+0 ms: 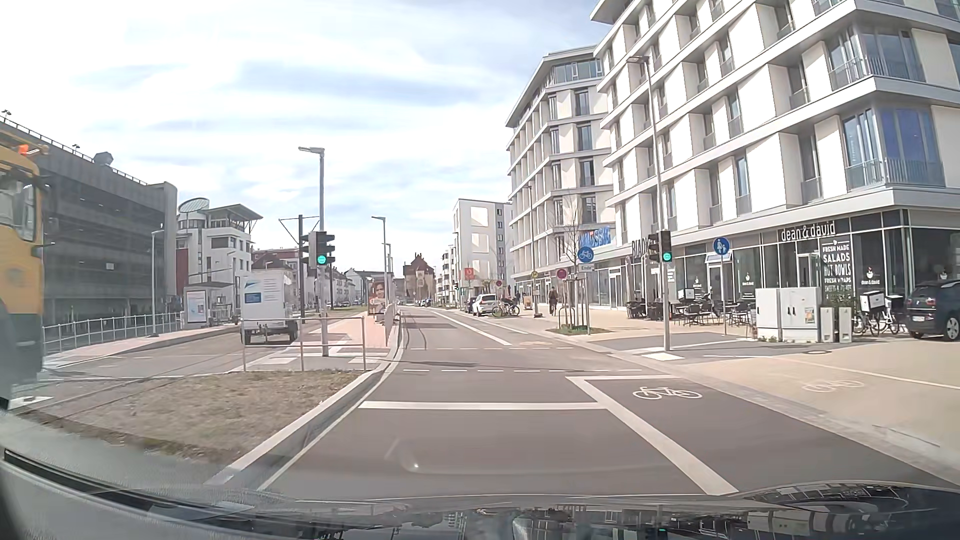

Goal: Follow the waypoints while adhering to traffic rules and regulations

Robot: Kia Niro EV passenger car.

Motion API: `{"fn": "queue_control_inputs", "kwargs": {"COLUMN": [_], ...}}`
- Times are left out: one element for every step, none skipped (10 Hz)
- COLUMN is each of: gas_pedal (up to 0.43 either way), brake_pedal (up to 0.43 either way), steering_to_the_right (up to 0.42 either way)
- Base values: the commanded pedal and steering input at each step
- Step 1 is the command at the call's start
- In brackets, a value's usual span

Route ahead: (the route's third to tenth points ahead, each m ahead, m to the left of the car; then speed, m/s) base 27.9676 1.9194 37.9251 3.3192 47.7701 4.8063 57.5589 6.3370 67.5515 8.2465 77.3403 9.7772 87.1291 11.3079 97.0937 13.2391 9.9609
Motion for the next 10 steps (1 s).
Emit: {"fn": "queue_control_inputs", "kwargs": {"gas_pedal": [0.209, 0.209, 0.209, 0.209, 0.209, 0.209, 0.209, 0.209, 0.209, 0.209], "brake_pedal": [0.0, 0.0, 0.0, 0.0, 0.0, 0.0, 0.0, 0.0, 0.0, 0.0], "steering_to_the_right": [-0.024, -0.024, -0.025, -0.025, -0.026, -0.028, -0.029, -0.03, -0.03, -0.03]}}
